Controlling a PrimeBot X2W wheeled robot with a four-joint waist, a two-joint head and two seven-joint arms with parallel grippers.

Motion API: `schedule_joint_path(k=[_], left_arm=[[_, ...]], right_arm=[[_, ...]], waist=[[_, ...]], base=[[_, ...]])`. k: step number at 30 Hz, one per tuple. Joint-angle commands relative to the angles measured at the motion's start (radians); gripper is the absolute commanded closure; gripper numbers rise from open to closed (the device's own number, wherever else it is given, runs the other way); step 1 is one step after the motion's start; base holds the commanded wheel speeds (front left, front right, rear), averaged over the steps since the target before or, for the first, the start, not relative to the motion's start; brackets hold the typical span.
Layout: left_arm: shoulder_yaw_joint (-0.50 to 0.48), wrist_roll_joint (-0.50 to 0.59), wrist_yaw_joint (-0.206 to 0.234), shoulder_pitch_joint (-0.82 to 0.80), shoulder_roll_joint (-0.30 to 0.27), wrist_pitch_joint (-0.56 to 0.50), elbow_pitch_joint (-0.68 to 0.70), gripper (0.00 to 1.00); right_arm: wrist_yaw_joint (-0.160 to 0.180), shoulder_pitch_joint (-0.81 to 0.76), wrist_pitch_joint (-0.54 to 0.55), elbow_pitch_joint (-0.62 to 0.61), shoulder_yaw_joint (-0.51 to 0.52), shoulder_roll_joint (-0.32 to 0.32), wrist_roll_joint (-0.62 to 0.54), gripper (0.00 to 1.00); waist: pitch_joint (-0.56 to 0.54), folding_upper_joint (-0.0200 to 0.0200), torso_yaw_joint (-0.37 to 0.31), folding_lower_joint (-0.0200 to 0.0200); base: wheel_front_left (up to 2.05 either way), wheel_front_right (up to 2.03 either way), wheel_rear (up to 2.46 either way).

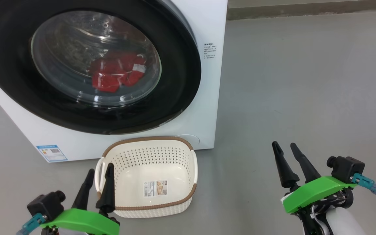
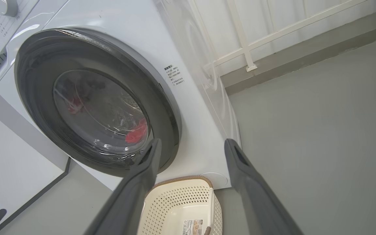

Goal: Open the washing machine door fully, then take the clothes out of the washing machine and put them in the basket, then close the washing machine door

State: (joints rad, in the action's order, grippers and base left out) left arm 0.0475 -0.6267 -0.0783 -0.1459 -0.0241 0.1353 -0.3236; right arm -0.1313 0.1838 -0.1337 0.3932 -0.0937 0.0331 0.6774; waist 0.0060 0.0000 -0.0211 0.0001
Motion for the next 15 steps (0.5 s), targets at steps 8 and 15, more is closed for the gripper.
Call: schedule_joint_path(k=[8,15], left_arm=[[-0.015,0.099,0.017,-0.066,-0.019,0.037,0.014,0.0],[-0.014,0.174,0.021,-0.081,-0.02,0.058,-0.004,0.0]], right_arm=[[0.0,0.071,-0.039,-0.014,-0.038,0.011,-0.108,0.0],[0.0,0.087,-0.06,-0.004,-0.048,0.012,-0.186,0.0]], waist=[[0.003,0.0,-0.004,-0.0001],[0.005,0.0,-0.007,-0.0001]], base=[[0.0,0.0,0.0],[0.0,0.0,0.0]])
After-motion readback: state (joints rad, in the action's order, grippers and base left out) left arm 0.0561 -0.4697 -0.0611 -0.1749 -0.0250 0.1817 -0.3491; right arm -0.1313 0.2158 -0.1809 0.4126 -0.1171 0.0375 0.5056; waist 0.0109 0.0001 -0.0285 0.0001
